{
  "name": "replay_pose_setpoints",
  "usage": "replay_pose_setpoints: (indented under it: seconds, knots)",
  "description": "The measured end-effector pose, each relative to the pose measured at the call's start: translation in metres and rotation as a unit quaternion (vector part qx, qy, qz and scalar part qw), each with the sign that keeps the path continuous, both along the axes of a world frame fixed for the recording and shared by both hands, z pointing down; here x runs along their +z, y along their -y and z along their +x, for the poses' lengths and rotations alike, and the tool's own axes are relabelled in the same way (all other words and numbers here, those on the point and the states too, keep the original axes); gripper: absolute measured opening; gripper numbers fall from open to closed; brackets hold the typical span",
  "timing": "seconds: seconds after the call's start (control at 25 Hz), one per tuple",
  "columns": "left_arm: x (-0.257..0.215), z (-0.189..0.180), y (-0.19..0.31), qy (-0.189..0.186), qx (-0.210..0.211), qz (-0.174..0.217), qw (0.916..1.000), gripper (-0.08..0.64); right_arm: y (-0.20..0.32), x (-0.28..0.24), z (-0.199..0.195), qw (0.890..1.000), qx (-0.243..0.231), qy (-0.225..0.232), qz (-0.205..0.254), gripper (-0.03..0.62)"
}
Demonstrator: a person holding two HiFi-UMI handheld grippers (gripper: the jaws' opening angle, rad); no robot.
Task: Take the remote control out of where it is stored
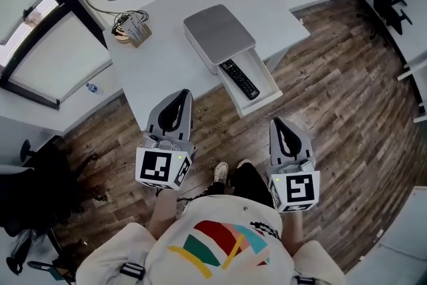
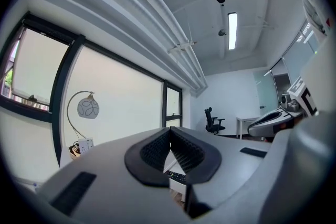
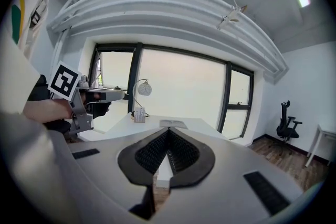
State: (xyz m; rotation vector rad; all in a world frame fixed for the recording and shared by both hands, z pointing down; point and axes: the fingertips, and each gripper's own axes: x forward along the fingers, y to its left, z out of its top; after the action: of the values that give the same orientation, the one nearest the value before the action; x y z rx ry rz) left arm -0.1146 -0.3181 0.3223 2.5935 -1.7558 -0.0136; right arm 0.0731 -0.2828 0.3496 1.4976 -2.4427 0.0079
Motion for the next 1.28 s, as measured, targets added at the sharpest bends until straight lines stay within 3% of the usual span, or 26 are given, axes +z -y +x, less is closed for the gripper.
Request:
replay_pose_setpoints:
  seconds: [0.48,0.64,0.76,0.92,1.12,1.2,1.28]
  knots:
    - [0.018,0.002,0.075,-0.028,-0.037,-0.02,0.9987,0.009,0.094,0.011,0.002,0.999,-0.045,0.011,-0.007,0.001]
    - [0.023,0.012,0.104,-0.005,-0.038,-0.027,0.9989,0.009,0.133,0.009,0.002,0.998,-0.062,0.028,-0.01,0.001]
    - [0.028,0.022,0.125,0.002,-0.032,-0.032,0.999,0.009,0.153,0.008,-0.002,0.994,-0.086,0.066,-0.006,0.005]
    - [0.049,0.026,0.15,0.004,-0.033,-0.053,0.998,0.009,0.174,0.015,-0.012,0.986,-0.112,0.122,-0.029,0.137]
    - [0.052,0.039,0.178,-0.009,-0.022,-0.059,0.998,0.009,0.199,0.036,-0.016,0.983,-0.136,0.107,-0.06,0.151]
    - [0.051,0.042,0.19,-0.009,-0.022,-0.06,0.9979,0.009,0.205,0.047,-0.022,0.982,-0.149,0.098,-0.067,0.267]
    - [0.051,0.044,0.203,0.001,-0.022,-0.061,0.9979,0.009,0.212,0.056,-0.033,0.983,-0.168,0.06,-0.045,0.355]
